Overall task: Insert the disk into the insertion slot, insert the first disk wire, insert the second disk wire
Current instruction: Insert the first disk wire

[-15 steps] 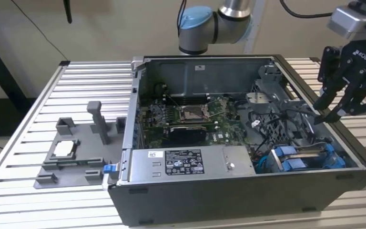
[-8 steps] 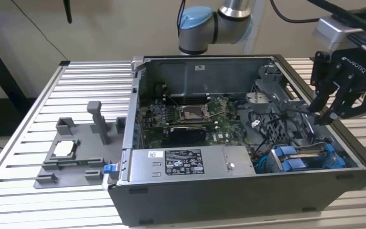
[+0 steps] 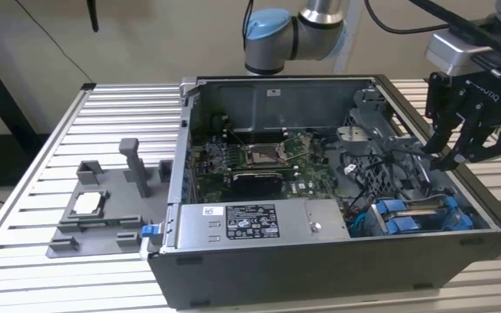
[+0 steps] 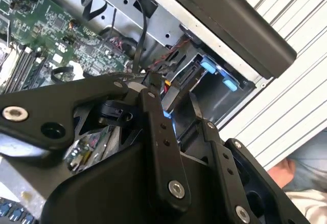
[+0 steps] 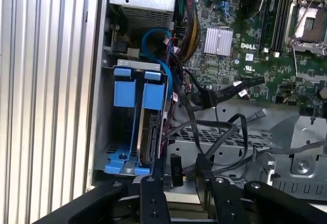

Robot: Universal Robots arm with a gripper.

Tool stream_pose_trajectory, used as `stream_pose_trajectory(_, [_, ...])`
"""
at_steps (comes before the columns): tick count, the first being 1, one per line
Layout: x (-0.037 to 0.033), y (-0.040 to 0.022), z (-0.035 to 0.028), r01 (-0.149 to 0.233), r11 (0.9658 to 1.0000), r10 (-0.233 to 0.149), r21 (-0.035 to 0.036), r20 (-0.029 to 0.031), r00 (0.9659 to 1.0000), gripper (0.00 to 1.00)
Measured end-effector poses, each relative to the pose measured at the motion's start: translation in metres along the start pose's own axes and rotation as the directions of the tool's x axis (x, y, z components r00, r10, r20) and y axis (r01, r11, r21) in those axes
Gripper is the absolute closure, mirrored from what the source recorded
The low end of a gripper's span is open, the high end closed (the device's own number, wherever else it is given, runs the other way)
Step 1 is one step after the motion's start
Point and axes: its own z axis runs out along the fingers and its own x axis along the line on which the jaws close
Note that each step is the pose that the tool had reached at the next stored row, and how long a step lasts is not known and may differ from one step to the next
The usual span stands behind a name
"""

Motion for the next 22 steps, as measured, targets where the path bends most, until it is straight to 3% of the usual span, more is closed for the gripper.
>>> stream_pose_trajectory(5, [-0.0003, 0.0000, 0.0000, 0.003, 1.0000, -0.003, -0.0003, -0.0001, 1.0000, 0.62])
stream_pose_trajectory(6, [-0.0003, 0.0001, 0.0000, 0.003, 1.0000, -0.003, -0.0003, -0.0001, 1.0000, 0.64])
stream_pose_trajectory(8, [-0.0004, 0.0000, 0.0001, 0.003, 1.0000, -0.003, -0.0003, -0.0008, 1.0000, 0.77])
stream_pose_trajectory(10, [-0.0004, 0.0001, 0.0001, 0.003, 1.0000, -0.003, -0.0005, -0.0013, 1.0000, 0.81])
stream_pose_trajectory(13, [0.0000, -0.0035, 0.0003, 0.002, 0.9999, -0.002, -0.0168, -0.0005, 1.0000, 0.81])
stream_pose_trajectory(18, [0.0017, -0.0150, 0.0019, 0.000, 0.9986, 0.000, -0.0532, 0.0007, 1.0000, 0.81])
stream_pose_trajectory(22, [0.0048, -0.0203, 0.0032, 0.000, 0.9975, 0.001, -0.0702, 0.0004, 1.0000, 0.81])
